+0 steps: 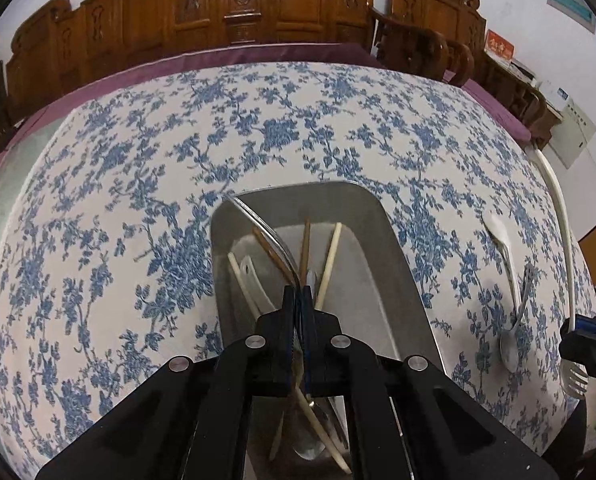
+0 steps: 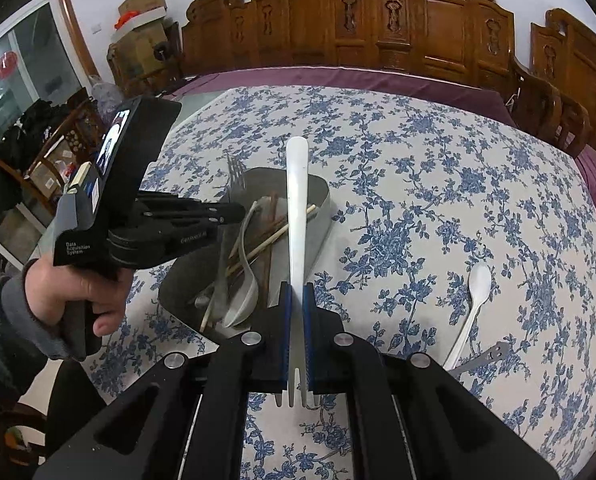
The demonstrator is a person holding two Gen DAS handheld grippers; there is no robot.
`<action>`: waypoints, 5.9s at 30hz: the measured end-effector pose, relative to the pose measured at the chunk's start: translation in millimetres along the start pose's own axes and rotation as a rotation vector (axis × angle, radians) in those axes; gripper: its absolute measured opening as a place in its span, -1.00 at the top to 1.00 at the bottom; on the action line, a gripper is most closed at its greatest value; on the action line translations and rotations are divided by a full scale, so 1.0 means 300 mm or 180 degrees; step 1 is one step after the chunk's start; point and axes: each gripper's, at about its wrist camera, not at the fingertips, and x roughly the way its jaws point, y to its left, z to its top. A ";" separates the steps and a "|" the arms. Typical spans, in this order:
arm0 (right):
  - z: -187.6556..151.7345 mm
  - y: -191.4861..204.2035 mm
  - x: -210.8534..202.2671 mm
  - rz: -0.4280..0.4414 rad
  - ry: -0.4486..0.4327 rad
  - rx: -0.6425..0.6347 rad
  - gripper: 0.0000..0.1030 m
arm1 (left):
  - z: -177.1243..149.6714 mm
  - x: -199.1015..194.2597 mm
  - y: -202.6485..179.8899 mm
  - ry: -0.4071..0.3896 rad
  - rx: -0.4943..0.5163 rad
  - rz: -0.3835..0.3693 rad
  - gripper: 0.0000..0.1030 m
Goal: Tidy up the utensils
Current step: 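Carry the metal fork into the grey tray and open the left gripper, then lower the white plastic knife into the grey tray and open the right gripper, then move the left gripper to the metal smiley-face spoon and grasp it, then grasp the white plastic spoon with the right gripper while the left holds the metal spoon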
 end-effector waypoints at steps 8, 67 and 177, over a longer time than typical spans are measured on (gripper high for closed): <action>0.003 0.023 0.036 0.0058 0.0038 0.0034 0.86 | -0.023 -0.071 0.021 -0.0098 -0.0050 -0.0066 0.95; 0.032 0.034 0.149 0.0259 -0.0001 0.0283 0.68 | -0.163 -0.388 0.117 -0.0495 -0.0212 0.0019 0.82; -0.112 -0.543 0.257 -0.0545 0.0373 0.0568 0.23 | 0.015 -0.250 -0.499 -0.0357 0.0687 -0.0535 0.90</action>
